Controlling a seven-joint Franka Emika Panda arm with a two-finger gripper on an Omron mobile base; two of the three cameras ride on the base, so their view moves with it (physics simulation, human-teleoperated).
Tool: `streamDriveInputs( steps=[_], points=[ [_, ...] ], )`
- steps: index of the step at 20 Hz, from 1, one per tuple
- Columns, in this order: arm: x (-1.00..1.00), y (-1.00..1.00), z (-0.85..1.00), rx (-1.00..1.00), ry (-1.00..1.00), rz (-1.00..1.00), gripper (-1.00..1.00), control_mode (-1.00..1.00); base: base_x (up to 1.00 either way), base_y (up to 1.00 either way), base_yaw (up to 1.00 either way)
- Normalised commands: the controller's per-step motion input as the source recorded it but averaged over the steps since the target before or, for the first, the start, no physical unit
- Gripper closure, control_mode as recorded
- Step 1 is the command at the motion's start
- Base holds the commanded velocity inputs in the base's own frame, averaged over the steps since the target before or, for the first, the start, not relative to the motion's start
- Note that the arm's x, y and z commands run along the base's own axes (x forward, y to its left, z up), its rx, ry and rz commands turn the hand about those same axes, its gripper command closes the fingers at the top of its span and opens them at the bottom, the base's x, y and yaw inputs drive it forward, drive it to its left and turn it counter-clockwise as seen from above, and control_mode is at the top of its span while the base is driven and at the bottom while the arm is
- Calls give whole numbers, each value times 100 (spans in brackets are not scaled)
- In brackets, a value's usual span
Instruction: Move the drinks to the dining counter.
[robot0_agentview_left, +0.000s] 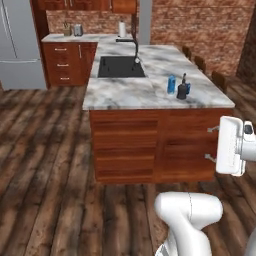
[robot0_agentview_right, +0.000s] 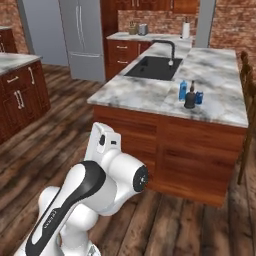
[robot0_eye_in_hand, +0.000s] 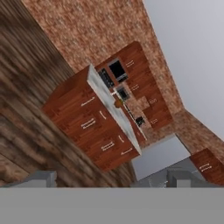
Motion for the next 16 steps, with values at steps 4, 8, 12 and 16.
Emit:
streamDriveInputs(
  steps=[4, 8, 12, 16],
  points=[
    [0, 0, 0, 0, 0, 0, -100, 100, -38, 88, 2],
    [0, 0, 0, 0, 0, 0, -100, 100, -27, 100, 1],
    [0, 0, 0, 0, 0, 0, -100, 100, -27, 100, 0],
    [0, 0, 0, 0, 0, 0, -100, 100, -24, 100, 0]
  ],
)
